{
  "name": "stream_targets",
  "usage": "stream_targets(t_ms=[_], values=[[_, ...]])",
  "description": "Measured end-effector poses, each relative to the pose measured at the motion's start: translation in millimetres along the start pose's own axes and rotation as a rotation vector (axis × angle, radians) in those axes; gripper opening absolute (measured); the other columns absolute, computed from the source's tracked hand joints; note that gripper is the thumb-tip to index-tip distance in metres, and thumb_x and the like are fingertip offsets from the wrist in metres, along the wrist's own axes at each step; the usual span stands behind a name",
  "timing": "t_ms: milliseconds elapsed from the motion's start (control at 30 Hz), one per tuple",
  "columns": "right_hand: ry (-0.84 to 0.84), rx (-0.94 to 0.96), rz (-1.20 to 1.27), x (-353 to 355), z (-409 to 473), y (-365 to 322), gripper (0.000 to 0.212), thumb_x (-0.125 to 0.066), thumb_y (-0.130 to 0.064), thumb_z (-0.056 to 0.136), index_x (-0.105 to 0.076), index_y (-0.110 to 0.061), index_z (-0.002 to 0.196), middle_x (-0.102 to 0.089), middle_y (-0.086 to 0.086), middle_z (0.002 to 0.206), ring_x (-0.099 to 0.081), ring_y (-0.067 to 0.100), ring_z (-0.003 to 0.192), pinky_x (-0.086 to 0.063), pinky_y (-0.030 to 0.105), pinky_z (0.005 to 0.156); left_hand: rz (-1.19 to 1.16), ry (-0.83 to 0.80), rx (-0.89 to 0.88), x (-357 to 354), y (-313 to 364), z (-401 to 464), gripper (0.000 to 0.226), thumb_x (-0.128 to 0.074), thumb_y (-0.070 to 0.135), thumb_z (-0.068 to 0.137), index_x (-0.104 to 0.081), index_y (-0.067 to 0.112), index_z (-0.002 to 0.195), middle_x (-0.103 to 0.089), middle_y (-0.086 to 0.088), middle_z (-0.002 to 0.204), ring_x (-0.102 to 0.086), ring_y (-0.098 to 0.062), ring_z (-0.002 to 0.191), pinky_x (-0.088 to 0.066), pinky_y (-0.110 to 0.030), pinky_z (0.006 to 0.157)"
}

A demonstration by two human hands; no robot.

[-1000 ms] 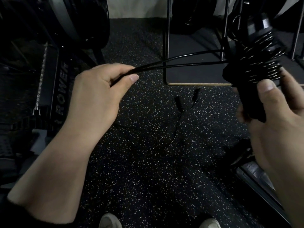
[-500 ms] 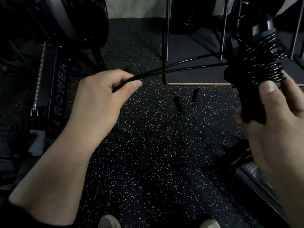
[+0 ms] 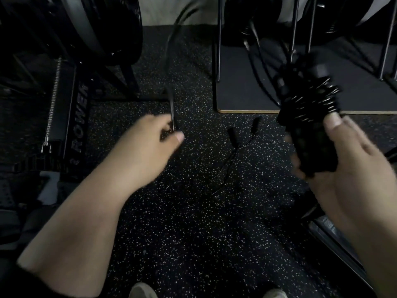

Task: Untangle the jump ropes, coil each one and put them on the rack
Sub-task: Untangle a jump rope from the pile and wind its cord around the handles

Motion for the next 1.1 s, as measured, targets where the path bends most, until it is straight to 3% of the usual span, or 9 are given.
stream_targets(t_ms=[100,367,433,533,767,867,967,1033,1100], values=[[-0.07,-0.219,-0.065,0,2,3,0.053,-0.063,-0.041,0.087,-0.06,-0.025,0.136,-0.076,0.013,0.105,-0.066,0.018,0.071,-0.042,0.035,0.055,-0.101,-0.084,0.088,-15,3,-4,0.068,-0.054,0.057,0.097,-0.029,0.04,0.158,-0.055,0.016,0.141,-0.054,-0.007,0.126,-0.042,-0.037,0.111],[-0.358,-0.41,-0.679,-11,-5,27,0.105,-0.063,-0.078,0.071,-0.01,-0.052,0.158,-0.056,-0.036,0.129,-0.061,-0.016,0.106,-0.044,0.014,0.091,-0.899,-0.411,0.342,-54,27,-16,0.041,-0.05,0.073,0.087,-0.067,0.04,0.105,-0.077,-0.001,0.112,-0.076,-0.021,0.101,-0.063,-0.048,0.084],[-0.468,-0.398,-0.881,-16,-7,25,0.114,-0.064,-0.072,0.073,0.015,-0.058,0.153,-0.052,-0.047,0.114,-0.056,-0.028,0.092,-0.042,0.002,0.079,-0.888,-0.436,0.339,-61,20,-15,0.058,-0.06,0.075,0.083,-0.066,0.034,0.123,-0.072,0.004,0.123,-0.071,-0.019,0.111,-0.062,-0.047,0.086],[-0.522,-0.389,-1.135,-23,-11,28,0.131,-0.079,-0.053,0.081,0.039,-0.066,0.136,-0.068,-0.014,0.067,-0.061,0.0,0.05,-0.047,0.018,0.048,-0.627,-0.38,0.264,-60,14,-13,0.07,-0.065,0.08,0.074,-0.065,0.036,0.128,-0.065,0.019,0.128,-0.06,-0.002,0.115,-0.054,-0.037,0.096],[-0.601,-0.286,-1.421,-30,-19,30,0.126,-0.066,-0.042,0.096,0.055,-0.048,0.131,-0.053,0.0,0.06,-0.04,0.011,0.042,-0.039,0.025,0.046,-0.186,-0.39,0.052,-71,29,-19,0.056,-0.062,0.071,0.086,-0.068,0.029,0.123,-0.067,0.019,0.116,-0.062,-0.002,0.1,-0.052,-0.027,0.087],[-0.54,-0.286,-1.399,-30,-16,34,0.128,-0.07,-0.054,0.089,0.048,-0.053,0.136,-0.064,0.0,0.069,-0.049,0.009,0.047,-0.043,0.024,0.047,-0.374,-0.239,0.081,-76,31,-19,0.024,-0.065,0.042,0.095,-0.074,0.021,0.103,-0.077,-0.002,0.092,-0.071,-0.026,0.085,-0.057,-0.042,0.072],[-0.428,-0.399,-1.211,-19,-8,46,0.098,-0.066,-0.058,0.091,0.001,-0.043,0.161,-0.076,-0.006,0.093,-0.063,0.005,0.05,-0.049,0.024,0.047,-0.708,0.006,0.171,-73,33,-19,0.019,-0.059,0.03,0.103,-0.072,0.019,0.095,-0.077,0.001,0.084,-0.071,-0.022,0.089,-0.052,-0.021,0.07],[-0.31,-0.436,-0.862,-10,-2,48,0.05,-0.064,-0.052,0.095,-0.05,-0.035,0.14,-0.079,-0.005,0.09,-0.071,0.011,0.061,-0.058,0.037,0.059,-1.075,0.13,0.331,-70,30,-18,0.015,-0.053,0.019,0.106,-0.067,0.017,0.102,-0.073,0.002,0.077,-0.075,-0.02,0.082,-0.059,-0.03,0.081],[-0.19,-0.468,-0.51,-4,-1,42,0.025,-0.063,-0.043,0.097,-0.066,-0.027,0.117,-0.079,0.003,0.089,-0.071,0.023,0.069,-0.056,0.046,0.067,-1.307,0.188,0.509,-72,19,-15,0.014,-0.05,0.014,0.107,-0.064,0.012,0.111,-0.067,-0.003,0.081,-0.074,-0.022,0.079,-0.064,-0.044,0.081]])
Point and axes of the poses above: each hand's wrist, its own z-axis towards the middle knuckle, its own x-axis out of the back of the hand, y = z × x, the point moved 3 cm from there along z, towards the middle knuckle
